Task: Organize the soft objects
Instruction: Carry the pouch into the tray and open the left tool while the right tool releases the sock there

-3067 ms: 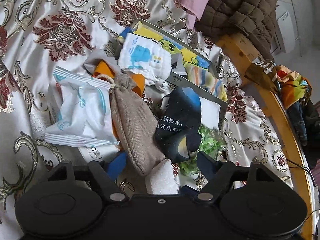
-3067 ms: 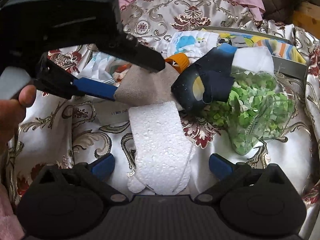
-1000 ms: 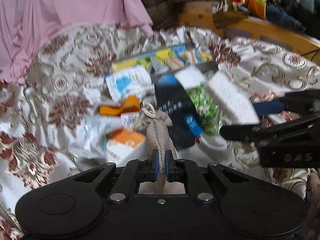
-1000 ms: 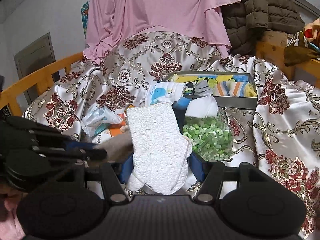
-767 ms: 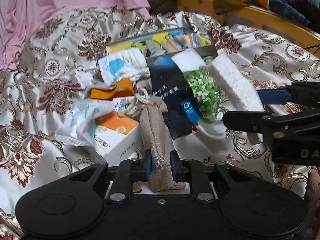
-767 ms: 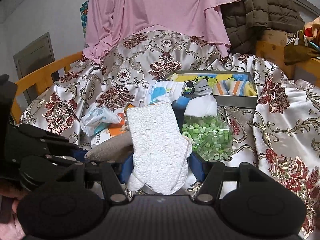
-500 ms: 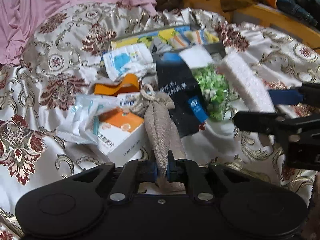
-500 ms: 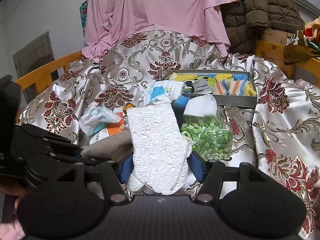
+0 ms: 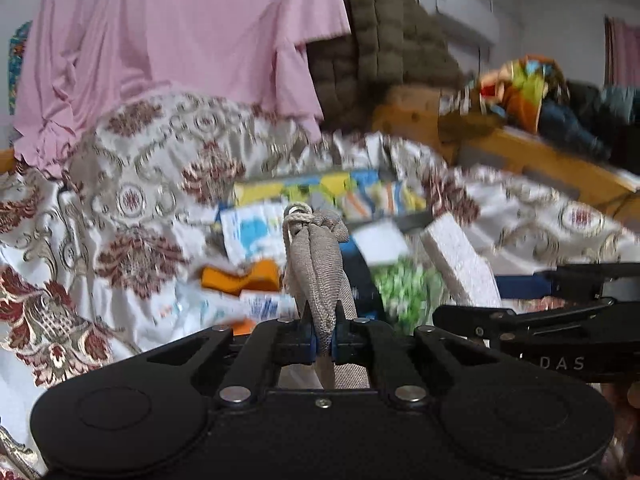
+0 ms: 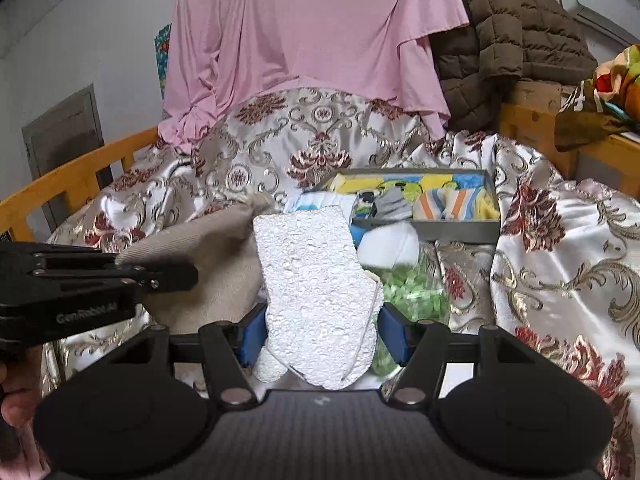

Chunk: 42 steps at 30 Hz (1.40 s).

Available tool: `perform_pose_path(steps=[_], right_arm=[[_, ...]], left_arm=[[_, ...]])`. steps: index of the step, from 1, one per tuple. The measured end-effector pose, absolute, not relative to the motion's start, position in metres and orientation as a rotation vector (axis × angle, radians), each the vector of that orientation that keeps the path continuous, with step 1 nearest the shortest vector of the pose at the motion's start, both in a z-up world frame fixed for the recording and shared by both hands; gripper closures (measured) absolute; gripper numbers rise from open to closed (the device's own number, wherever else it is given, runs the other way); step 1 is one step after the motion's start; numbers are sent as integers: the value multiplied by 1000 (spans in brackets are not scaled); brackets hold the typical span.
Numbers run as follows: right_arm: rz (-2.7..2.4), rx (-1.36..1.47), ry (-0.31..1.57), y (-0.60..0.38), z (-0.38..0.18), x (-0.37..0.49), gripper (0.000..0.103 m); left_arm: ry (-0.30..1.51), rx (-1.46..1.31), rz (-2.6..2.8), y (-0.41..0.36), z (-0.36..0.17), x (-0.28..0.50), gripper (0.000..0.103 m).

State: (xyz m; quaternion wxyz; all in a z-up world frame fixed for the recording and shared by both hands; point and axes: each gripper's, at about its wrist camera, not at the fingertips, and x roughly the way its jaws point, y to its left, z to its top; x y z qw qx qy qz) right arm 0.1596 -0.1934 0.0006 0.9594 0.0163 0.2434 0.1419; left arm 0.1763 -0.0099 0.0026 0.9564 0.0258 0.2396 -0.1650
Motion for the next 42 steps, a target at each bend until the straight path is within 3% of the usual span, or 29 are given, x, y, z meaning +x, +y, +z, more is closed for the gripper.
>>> perform_pose_path(steps=[7, 17, 29, 42], right_arm=[[312, -29, 442, -202, 33, 211, 39], [239, 2, 365, -233, 27, 352, 39], [143, 155, 427, -282, 5, 478, 39], [109, 135, 548, -283, -28, 508, 39]], left_arm=[[414, 5, -318, -12, 35, 208, 98], [380, -63, -357, -32, 55, 347, 98], [448, -134, -289, -89, 12, 514, 98], [654, -158, -186, -95, -37, 566, 97]])
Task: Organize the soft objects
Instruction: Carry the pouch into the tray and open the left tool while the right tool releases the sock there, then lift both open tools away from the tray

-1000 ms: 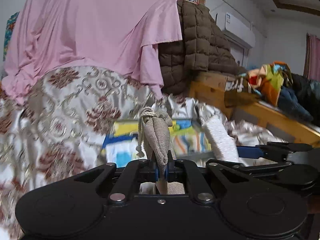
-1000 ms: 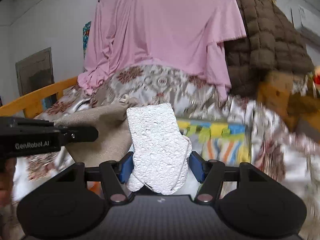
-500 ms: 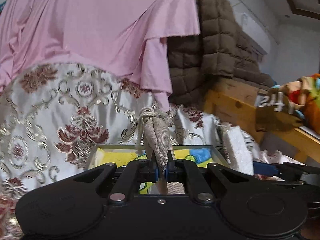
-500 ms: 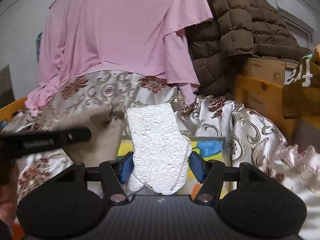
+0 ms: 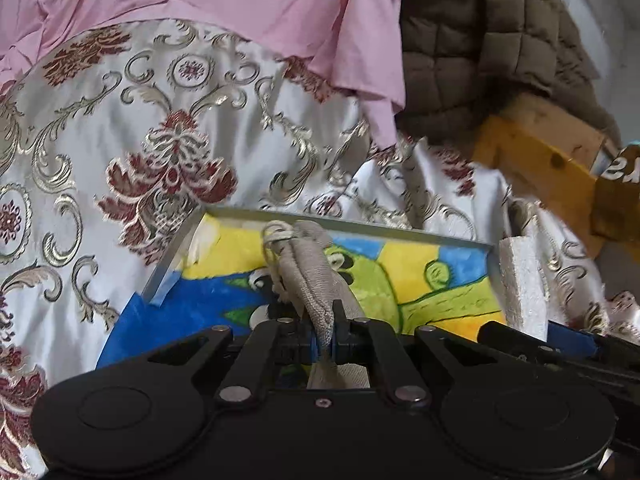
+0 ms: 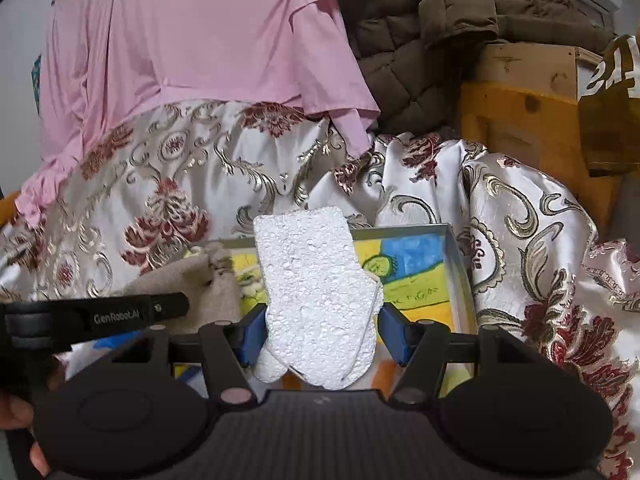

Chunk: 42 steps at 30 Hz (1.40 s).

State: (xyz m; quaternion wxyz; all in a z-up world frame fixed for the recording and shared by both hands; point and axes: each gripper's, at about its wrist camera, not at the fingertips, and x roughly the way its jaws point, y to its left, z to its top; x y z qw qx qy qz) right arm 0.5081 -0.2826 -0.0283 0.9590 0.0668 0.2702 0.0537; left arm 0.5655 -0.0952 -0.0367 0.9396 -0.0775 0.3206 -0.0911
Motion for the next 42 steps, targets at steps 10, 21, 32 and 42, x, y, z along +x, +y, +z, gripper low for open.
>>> perform_pose_path(steps=[10, 21, 32, 42], right_arm=[[102, 155, 574, -289, -45, 509, 33], [92, 169, 544, -295, -32, 493, 16], [91, 348, 437, -313, 31, 430, 3], [125, 323, 348, -302, 69, 330, 0]], left_arm=[[716, -65, -127, -103, -41, 560, 88], [714, -80, -95, -97, -21, 535, 52], [586, -144, -91, -72, 44, 457, 15], [474, -180, -95, -45, 94, 354, 2]])
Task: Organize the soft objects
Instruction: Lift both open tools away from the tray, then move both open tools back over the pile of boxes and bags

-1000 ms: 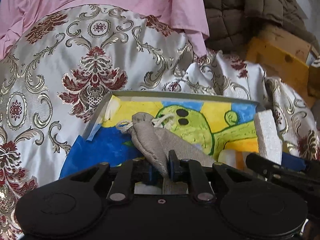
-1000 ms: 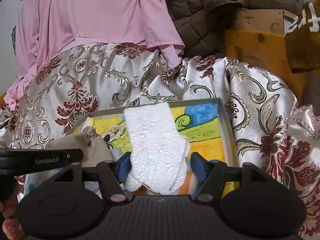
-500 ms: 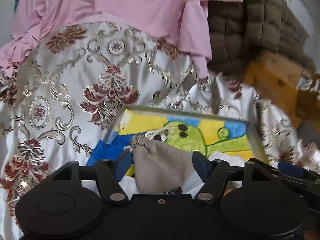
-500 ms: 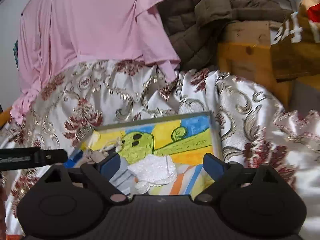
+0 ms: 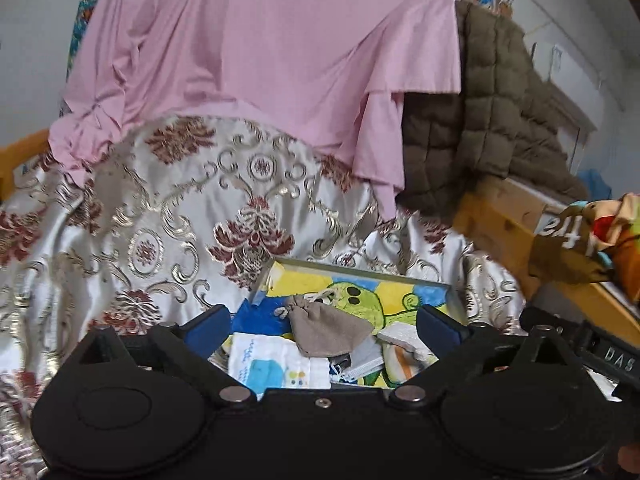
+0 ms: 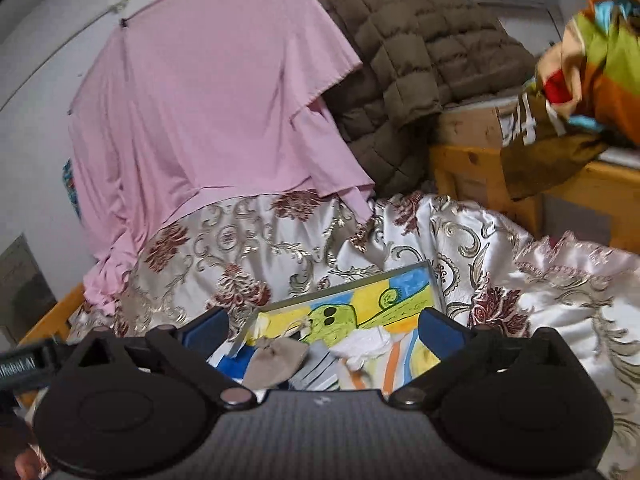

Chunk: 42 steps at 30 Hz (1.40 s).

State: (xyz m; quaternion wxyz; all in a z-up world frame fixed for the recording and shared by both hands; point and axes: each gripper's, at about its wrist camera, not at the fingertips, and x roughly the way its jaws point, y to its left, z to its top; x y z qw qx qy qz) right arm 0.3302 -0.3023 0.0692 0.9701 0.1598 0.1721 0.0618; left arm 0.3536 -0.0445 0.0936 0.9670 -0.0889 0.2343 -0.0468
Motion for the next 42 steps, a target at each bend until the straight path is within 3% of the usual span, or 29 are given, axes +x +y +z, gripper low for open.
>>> perform_pose_path(steps=[9, 20, 42], right_arm=[[142, 256, 276, -285, 82, 242, 0], [163, 126, 272, -256, 62, 156, 0], [171, 27, 408, -224, 24, 99, 0]], left_arm=[[400, -178, -108, -33, 106, 267, 1], [397, -129, -111, -12, 76, 187, 1], [561, -140, -82, 35, 7, 119, 1]])
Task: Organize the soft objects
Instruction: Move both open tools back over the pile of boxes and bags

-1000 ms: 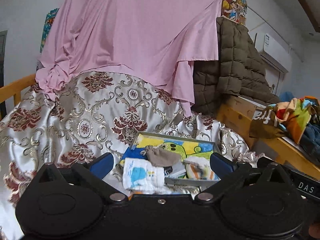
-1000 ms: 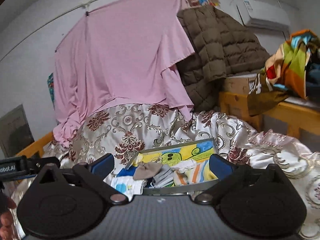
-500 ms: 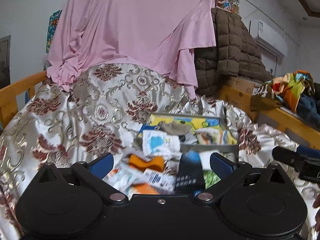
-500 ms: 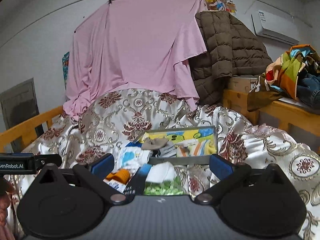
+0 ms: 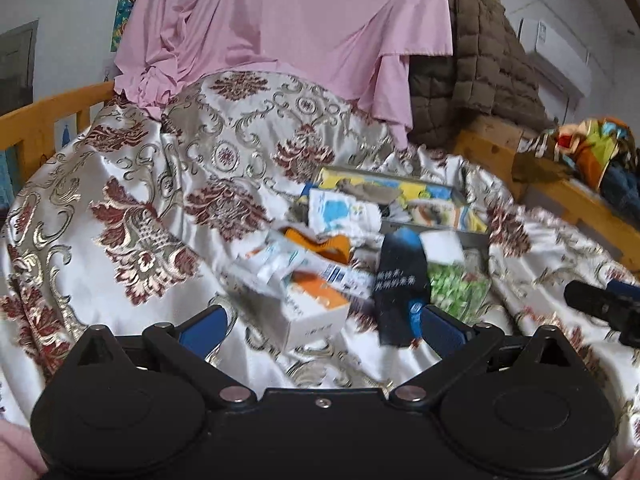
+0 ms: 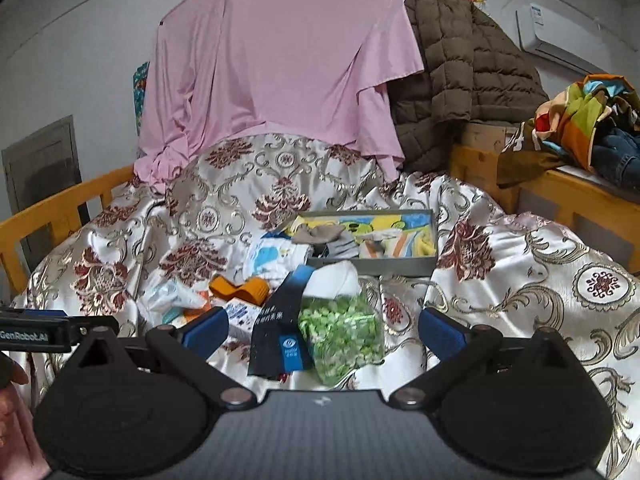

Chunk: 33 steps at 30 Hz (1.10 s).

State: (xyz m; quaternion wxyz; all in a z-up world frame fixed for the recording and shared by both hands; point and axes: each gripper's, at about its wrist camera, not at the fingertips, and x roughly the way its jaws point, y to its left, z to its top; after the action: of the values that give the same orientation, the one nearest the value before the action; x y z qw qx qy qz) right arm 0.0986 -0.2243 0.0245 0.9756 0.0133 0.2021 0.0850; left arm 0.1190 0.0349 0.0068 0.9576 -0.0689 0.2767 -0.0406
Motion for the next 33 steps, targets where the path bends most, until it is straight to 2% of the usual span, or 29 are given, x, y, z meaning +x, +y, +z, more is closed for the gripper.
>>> perform_pose_path(steps=[5, 21, 33], right_arm=[[205, -27, 474, -210, 13, 103, 0], [284, -12, 739, -182, -34, 150, 0], [339, 91, 756, -174, -58, 179, 0]], left_arm=[[687, -203, -131, 37, -1, 124, 1], [835, -257, -32, 49, -22, 149, 1], [888, -163, -4, 61, -19, 194, 1]])
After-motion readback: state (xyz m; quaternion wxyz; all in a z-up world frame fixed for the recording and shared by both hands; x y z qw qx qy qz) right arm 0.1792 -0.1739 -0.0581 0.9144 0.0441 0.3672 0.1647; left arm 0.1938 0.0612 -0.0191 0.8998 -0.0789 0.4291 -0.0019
